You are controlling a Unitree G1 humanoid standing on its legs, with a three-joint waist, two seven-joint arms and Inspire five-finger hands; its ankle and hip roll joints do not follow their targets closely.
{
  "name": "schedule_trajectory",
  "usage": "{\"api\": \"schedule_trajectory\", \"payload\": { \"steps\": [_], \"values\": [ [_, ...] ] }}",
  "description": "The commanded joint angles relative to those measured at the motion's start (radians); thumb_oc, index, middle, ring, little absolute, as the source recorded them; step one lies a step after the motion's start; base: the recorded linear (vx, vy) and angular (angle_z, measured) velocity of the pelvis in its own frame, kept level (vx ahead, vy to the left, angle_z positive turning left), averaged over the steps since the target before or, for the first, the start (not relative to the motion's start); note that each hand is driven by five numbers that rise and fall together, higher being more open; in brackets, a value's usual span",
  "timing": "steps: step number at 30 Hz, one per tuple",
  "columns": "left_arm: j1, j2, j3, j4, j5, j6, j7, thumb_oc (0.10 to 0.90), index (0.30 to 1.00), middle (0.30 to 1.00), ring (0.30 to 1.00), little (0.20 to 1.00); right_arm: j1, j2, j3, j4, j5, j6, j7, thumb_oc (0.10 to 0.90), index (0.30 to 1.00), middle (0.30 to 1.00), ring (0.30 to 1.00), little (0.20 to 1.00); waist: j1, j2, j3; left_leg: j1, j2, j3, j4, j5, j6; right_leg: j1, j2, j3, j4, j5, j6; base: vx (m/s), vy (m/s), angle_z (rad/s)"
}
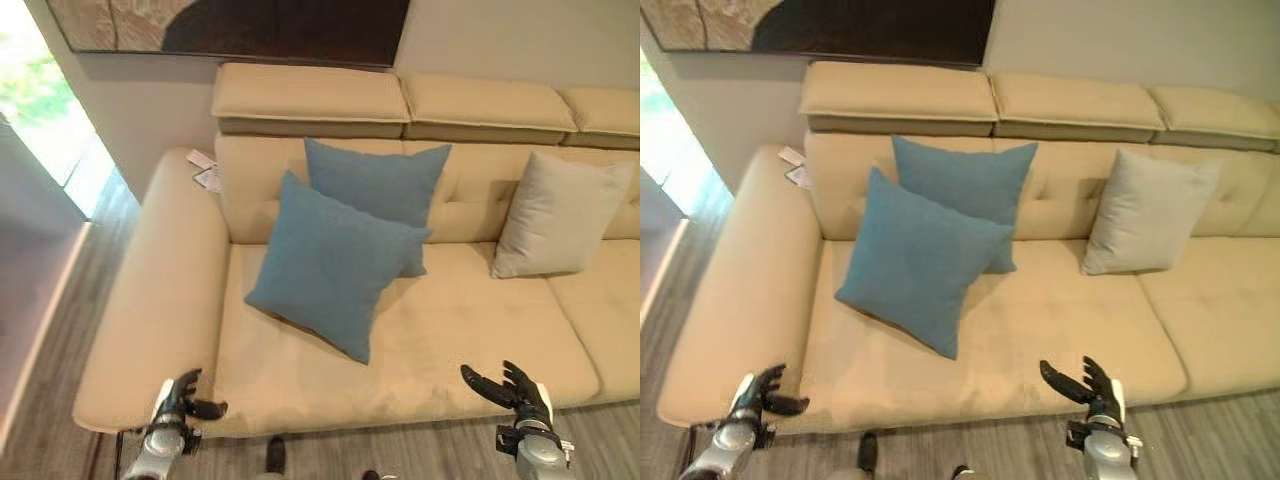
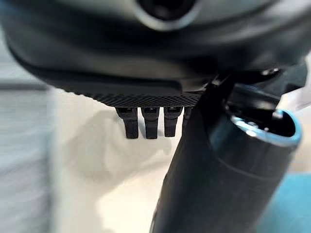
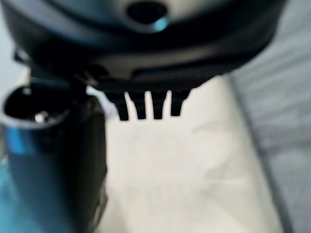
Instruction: Pick up all the scattered cushions and arrange them neatly on the sofa.
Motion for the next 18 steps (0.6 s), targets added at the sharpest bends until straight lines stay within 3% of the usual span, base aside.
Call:
{"api": "schedule_trajectory", "payload": {
  "steps": [1, 2, 3, 4, 5, 7, 8, 11, 15, 17, 18],
  "values": [
    [-0.031, 0.037, 0.017, -0.007, 0.011, -0.053, 0.022, 0.800, 0.900, 0.900, 0.900, 0.900, -0.061, -0.071, -0.058, -0.035, 0.036, -0.076, -0.028, 0.800, 0.900, 0.900, 0.900, 0.900, 0.022, -0.019, -0.051, -0.031, 0.020, -0.031, 0.062, -0.098, -0.054, -0.037, -0.038, 0.034, 0.063, 0.081, 0.075, 0.00, 0.000, 0.00],
    [-0.031, 0.037, 0.017, -0.007, 0.011, -0.053, 0.022, 0.800, 0.900, 0.900, 0.900, 0.900, -0.061, -0.071, -0.058, -0.035, 0.036, -0.076, -0.028, 0.800, 0.900, 0.900, 0.900, 0.900, 0.022, -0.019, -0.051, -0.031, 0.020, -0.031, 0.062, -0.098, -0.054, -0.037, -0.038, 0.034, 0.063, 0.081, 0.075, 0.54, 0.073, 0.03],
    [-0.132, 0.197, 0.040, -0.281, 0.083, -0.091, 0.058, 0.800, 0.900, 0.900, 0.900, 0.900, 0.004, -0.136, -0.142, -0.034, -0.007, -0.065, -0.074, 0.800, 0.900, 0.900, 0.900, 0.900, -0.030, -0.021, -0.046, 0.043, 0.008, -0.053, 0.025, -0.157, -0.060, -0.070, 0.026, 0.074, -0.258, 0.014, 0.053, 0.53, 0.075, -0.02],
    [-0.132, 0.198, 0.040, -0.282, 0.084, -0.090, 0.058, 0.800, 0.900, 0.900, 0.900, 0.900, 0.005, -0.135, -0.143, -0.035, -0.007, -0.064, -0.074, 0.800, 0.900, 0.900, 0.900, 0.900, -0.031, -0.023, -0.047, 0.039, 0.006, -0.054, 0.026, -0.154, -0.060, -0.071, 0.024, 0.073, -0.262, 0.018, 0.053, 0.69, -0.008, 0.13],
    [-0.168, 0.181, 0.043, -0.330, 0.069, -0.077, 0.075, 0.800, 0.900, 0.900, 0.900, 0.900, -0.055, -0.061, -0.106, -0.209, 0.029, -0.074, -0.106, 0.800, 0.900, 0.900, 0.900, 0.900, -0.024, -0.036, -0.061, 0.051, 0.013, -0.048, 0.021, -0.166, -0.065, -0.060, 0.037, 0.087, -0.266, 0.040, 0.054, 0.14, -0.080, 0.27],
    [-0.167, 0.183, 0.044, -0.331, 0.070, -0.076, 0.075, 0.800, 0.900, 0.900, 0.900, 0.900, -0.055, -0.059, -0.105, -0.211, 0.027, -0.072, -0.108, 0.800, 0.900, 0.900, 0.900, 0.900, -0.026, -0.039, -0.064, 0.047, 0.010, -0.049, 0.020, -0.162, -0.064, -0.064, 0.034, 0.087, -0.268, 0.044, 0.055, 0.21, -0.065, 0.45],
    [-0.203, 0.162, 0.046, -0.336, 0.002, -0.094, 0.084, 0.800, 0.900, 0.900, 0.900, 0.900, -0.120, -0.039, -0.057, -0.162, -0.003, -0.067, -0.127, 0.800, 0.900, 0.900, 0.900, 0.900, -0.023, -0.011, -0.084, 0.055, 0.027, -0.056, 0.002, -0.156, -0.069, -0.050, 0.052, 0.091, -0.298, 0.036, 0.038, 0.26, -0.052, 0.48],
    [-0.293, 0.129, -0.004, -0.339, -0.028, -0.101, 0.086, 0.800, 0.900, 0.900, 0.900, 0.900, -0.225, -0.063, -0.002, -0.108, 0.038, -0.085, -0.117, 0.800, 0.900, 0.900, 0.900, 0.900, -0.027, 0.003, -0.084, 0.008, 0.042, -0.083, -0.006, -0.132, -0.087, -0.053, 0.066, 0.068, -0.340, 0.034, 0.024, 0.15, -0.089, 0.38],
    [-0.541, 0.157, -0.086, -0.283, -0.093, -0.120, 0.143, 0.800, 0.900, 0.900, 0.900, 0.900, -0.489, -0.051, 0.121, -0.145, 0.120, -0.122, -0.127, 0.800, 0.900, 0.900, 0.900, 0.900, -0.021, 0.036, -0.008, -0.180, 0.049, -0.110, -0.006, -0.070, -0.113, -0.191, 0.079, 0.060, -0.357, 0.052, 0.021, -0.19, -0.007, 0.04],
    [-0.541, 0.157, -0.086, -0.283, -0.094, -0.120, 0.143, 0.800, 0.900, 0.900, 0.900, 0.900, -0.490, -0.051, 0.121, -0.145, 0.120, -0.123, -0.126, 0.800, 0.900, 0.900, 0.900, 0.900, -0.021, 0.036, -0.009, -0.182, 0.049, -0.110, -0.006, -0.070, -0.113, -0.193, 0.079, 0.060, -0.357, 0.052, 0.021, -0.06, 0.017, 0.01],
    [-0.661, 0.190, -0.121, -0.217, -0.111, -0.122, 0.172, 0.800, 0.900, 0.900, 0.900, 0.900, -0.610, -0.041, 0.170, -0.157, 0.134, -0.134, -0.147, 0.800, 0.900, 0.900, 0.900, 0.900, -0.020, 0.047, 0.015, -0.258, 0.036, -0.115, -0.006, -0.046, -0.122, -0.250, 0.078, 0.060, -0.357, 0.067, 0.025, -0.09, 0.047, 0.04]
  ]
}}
